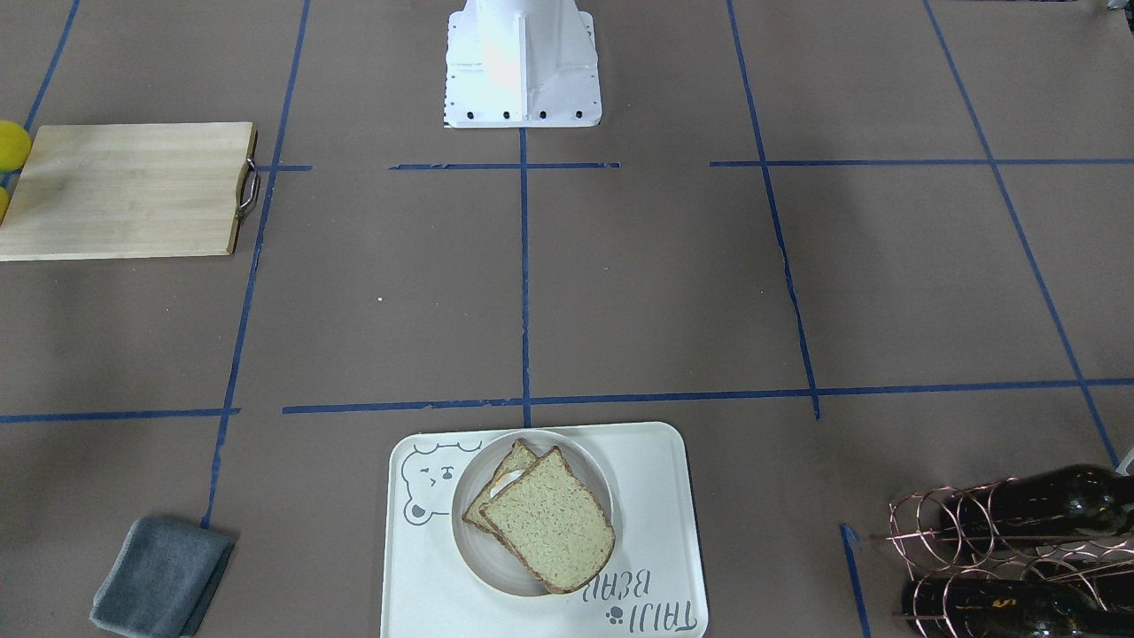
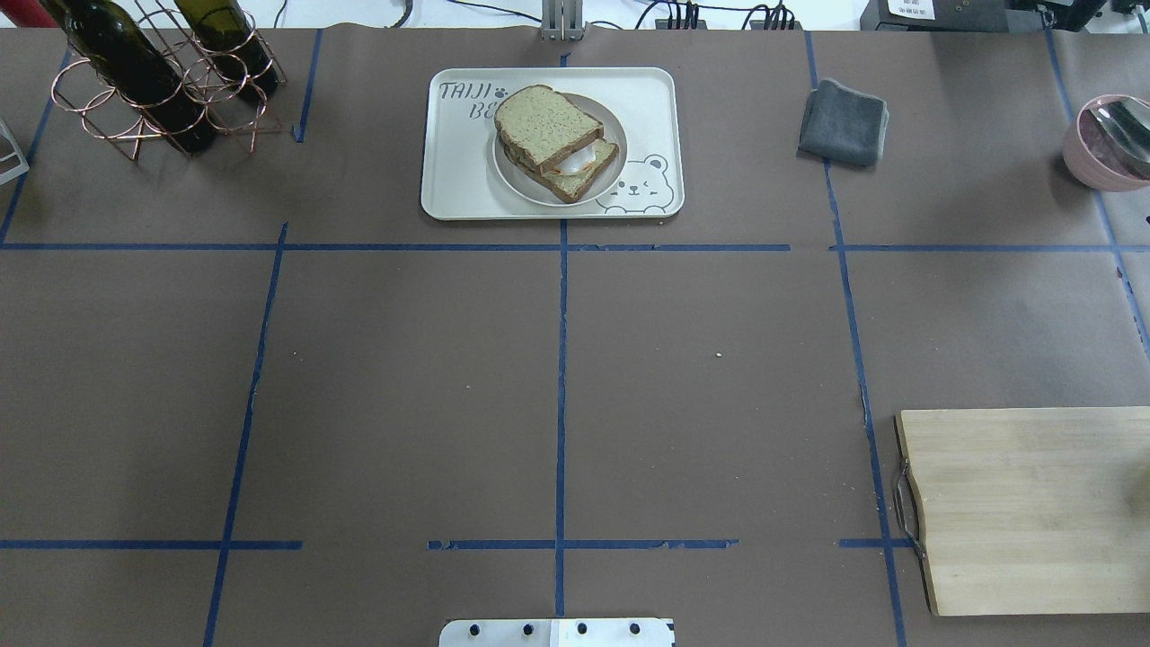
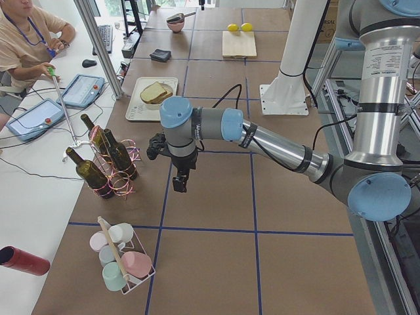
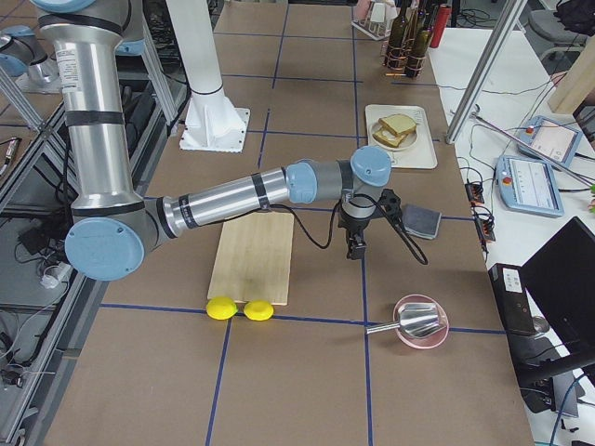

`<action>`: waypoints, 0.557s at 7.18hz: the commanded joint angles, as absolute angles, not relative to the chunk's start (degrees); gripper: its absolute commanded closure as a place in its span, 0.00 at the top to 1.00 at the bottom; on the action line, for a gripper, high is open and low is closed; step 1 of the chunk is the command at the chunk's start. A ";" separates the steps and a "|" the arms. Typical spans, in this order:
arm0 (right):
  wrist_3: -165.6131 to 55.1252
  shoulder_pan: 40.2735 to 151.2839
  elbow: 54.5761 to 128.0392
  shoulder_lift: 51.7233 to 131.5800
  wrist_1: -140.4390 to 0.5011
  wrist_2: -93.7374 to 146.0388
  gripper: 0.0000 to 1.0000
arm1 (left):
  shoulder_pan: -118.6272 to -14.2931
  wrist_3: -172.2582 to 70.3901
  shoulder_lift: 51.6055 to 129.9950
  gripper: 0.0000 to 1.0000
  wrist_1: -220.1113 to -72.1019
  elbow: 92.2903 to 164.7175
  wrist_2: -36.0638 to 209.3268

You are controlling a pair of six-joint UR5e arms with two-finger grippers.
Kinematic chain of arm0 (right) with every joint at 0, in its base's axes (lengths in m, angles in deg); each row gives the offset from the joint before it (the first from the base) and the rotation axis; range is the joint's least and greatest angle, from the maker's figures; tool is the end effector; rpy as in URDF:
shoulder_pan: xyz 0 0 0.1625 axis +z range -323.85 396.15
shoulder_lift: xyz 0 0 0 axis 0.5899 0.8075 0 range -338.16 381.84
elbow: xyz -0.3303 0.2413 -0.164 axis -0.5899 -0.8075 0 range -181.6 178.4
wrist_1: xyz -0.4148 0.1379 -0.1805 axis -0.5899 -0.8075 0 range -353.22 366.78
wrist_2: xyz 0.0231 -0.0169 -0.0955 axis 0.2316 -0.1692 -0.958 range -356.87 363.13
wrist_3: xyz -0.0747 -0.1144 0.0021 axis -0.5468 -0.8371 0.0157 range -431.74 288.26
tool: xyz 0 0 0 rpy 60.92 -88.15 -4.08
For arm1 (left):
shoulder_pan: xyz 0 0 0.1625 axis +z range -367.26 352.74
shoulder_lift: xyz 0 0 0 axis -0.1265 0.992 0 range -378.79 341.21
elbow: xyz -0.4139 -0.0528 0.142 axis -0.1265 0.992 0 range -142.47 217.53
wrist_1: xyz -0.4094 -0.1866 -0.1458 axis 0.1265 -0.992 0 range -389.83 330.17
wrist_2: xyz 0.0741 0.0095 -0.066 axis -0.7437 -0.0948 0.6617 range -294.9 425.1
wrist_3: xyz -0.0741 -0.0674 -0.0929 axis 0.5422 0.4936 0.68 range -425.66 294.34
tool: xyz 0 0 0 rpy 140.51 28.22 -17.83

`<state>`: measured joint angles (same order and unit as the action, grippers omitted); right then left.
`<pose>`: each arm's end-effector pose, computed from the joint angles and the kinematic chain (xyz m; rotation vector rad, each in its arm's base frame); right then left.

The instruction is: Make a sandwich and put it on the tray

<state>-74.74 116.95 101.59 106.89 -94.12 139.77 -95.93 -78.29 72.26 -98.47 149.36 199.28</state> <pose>-0.0592 -0.5780 0.5407 0.0756 -0.8205 -0.2522 -0.0258 -0.5292 0.5220 0.1011 0.7669 0.2417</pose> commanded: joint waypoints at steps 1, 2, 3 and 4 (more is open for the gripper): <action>-74.65 115.96 101.41 106.83 -93.25 139.80 1.00 | -95.68 -78.32 72.26 1.00 -98.47 149.95 199.31; -74.65 115.78 101.41 106.83 -93.15 139.80 1.00 | -95.68 -78.23 72.26 1.00 -98.47 149.95 199.31; -74.73 115.69 101.32 106.83 -93.15 139.80 1.00 | -95.68 -78.23 72.26 1.00 -98.47 149.95 199.31; -74.65 115.43 101.41 106.83 -93.15 139.80 1.00 | -95.68 -78.23 72.26 1.00 -98.47 149.95 199.31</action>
